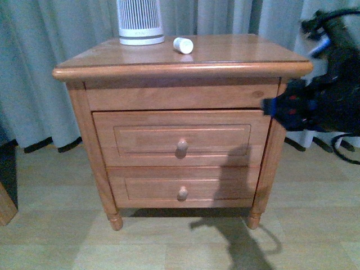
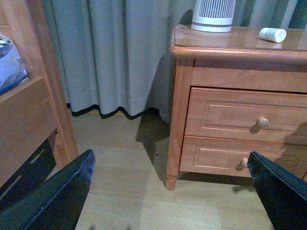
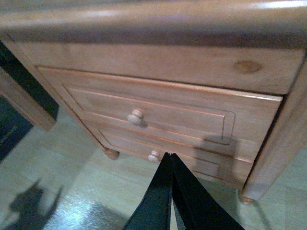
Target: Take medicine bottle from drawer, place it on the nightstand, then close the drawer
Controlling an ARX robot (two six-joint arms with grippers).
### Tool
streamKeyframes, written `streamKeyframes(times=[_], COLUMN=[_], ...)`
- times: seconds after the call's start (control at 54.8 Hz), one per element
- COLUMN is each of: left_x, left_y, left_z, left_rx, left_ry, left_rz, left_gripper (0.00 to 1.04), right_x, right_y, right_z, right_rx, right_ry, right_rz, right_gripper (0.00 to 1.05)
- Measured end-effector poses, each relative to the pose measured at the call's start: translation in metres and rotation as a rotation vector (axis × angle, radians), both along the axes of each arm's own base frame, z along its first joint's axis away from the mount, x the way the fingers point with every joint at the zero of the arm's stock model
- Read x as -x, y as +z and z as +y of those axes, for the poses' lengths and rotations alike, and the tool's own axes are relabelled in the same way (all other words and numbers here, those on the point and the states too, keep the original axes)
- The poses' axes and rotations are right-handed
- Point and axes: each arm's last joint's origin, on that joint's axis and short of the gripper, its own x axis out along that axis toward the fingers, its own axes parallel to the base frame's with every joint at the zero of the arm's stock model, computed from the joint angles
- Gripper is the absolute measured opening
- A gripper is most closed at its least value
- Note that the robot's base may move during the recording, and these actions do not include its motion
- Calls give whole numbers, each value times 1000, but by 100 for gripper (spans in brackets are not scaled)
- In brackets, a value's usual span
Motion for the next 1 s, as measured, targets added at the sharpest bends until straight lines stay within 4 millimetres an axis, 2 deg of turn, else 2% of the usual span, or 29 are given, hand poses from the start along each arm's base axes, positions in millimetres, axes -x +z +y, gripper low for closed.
streamKeyframes(times=[0.109, 0.164, 0.274, 0.328, 0.365, 0.401, 0.456, 0.492, 0.62, 0.657, 1.003], left_x=[0, 0, 0, 0, 0, 0, 0, 0, 0, 0, 0], left_y=[0, 0, 0, 0, 0, 0, 0, 0, 0, 0, 0], left_z=[0, 0, 0, 0, 0, 0, 0, 0, 0, 0, 0], left_rx=[0, 0, 0, 0, 0, 0, 0, 0, 0, 0, 0], left_ry=[0, 0, 0, 0, 0, 0, 0, 0, 0, 0, 0], left_rz=[0, 0, 0, 0, 0, 0, 0, 0, 0, 0, 0], left_gripper=[98, 98, 98, 98, 98, 98, 98, 98, 98, 98, 98], right_x=[44, 74, 130, 158, 169, 188, 204, 209, 211, 210, 211], right_y=[43, 63, 85, 88, 87, 77, 58, 45, -42, -55, -53], right_z=[-14, -20, -24, -24, -24, -26, -33, -37, -41, -41, -41], right_rx=[-23, -27, -31, 18, 52, 107, 138, 153, 186, 191, 192], right_ry=[-58, -74, -89, -178, -225, -289, -293, -320, -343, -342, -345], right_rz=[-106, -167, -243, -261, -256, -237, -242, -256, -247, -228, -249], right_gripper=[3, 3, 3, 3, 3, 3, 3, 3, 3, 3, 3])
